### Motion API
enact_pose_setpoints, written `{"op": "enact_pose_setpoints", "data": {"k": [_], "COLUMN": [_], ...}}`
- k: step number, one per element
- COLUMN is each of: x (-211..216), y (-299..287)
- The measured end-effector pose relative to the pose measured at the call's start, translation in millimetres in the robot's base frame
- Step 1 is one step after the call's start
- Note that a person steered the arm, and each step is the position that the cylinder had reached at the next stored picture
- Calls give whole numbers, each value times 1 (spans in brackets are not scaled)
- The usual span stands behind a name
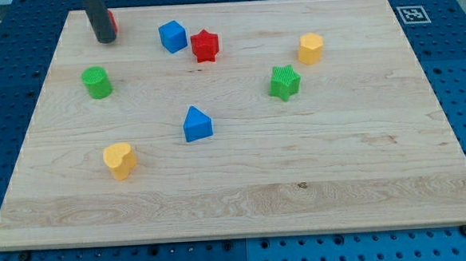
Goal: Nudge the blue triangle right a bit
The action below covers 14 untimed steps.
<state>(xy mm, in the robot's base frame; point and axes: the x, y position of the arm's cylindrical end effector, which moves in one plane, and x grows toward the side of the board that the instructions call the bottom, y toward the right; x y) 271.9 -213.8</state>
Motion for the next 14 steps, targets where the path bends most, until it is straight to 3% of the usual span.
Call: {"op": "enact_pose_setpoints", "data": {"k": [3,5,7,8,9,12,14], "x": [-6,56,65,74,106,199,204], "y": [0,16,20,54,99,113,132]}}
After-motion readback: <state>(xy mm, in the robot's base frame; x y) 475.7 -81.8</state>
